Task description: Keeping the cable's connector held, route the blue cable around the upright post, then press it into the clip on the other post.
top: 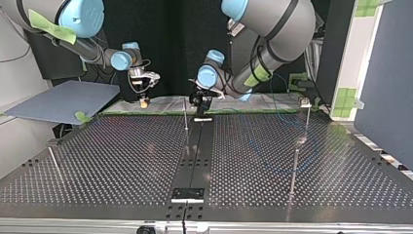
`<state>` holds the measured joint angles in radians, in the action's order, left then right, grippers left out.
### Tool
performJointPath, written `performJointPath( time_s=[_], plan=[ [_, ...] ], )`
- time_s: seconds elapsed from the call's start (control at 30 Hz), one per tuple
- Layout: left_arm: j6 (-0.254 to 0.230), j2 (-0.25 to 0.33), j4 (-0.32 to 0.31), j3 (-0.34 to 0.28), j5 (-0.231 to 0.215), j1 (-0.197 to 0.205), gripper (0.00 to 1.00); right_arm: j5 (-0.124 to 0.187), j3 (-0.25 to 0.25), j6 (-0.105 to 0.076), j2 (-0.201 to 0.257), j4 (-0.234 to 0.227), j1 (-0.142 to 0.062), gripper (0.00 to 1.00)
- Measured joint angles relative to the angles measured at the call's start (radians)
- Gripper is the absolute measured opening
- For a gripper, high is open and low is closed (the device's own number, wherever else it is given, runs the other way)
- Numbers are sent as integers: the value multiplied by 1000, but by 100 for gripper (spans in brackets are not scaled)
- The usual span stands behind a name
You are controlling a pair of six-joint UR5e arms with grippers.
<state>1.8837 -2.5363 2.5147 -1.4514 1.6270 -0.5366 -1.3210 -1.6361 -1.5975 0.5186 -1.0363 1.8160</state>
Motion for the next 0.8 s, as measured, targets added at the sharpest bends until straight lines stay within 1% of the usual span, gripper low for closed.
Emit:
performJointPath(
  time_s=[0.2, 0.37, 0.47, 0.6, 0.8],
  plan=[
    [24, -42, 36, 45, -18, 4, 0, 0, 3, 0, 0, 1, 0, 0],
    [37, -51, 65, 83, -20, 10, 0, 0, 5, 0, 0, -1, 0, 0],
    [39, -51, 71, 104, -20, 15, 0, 0, 7, -2, 0, 0, 0, 0],
    [40, -52, 73, 113, -21, 23, 0, 0, 18, -5, 1, 4, -1, 0],
    [40, -52, 74, 115, -25, 35, 0, -5, 48, -10, 0, 26, -2, 0]
  ],
)
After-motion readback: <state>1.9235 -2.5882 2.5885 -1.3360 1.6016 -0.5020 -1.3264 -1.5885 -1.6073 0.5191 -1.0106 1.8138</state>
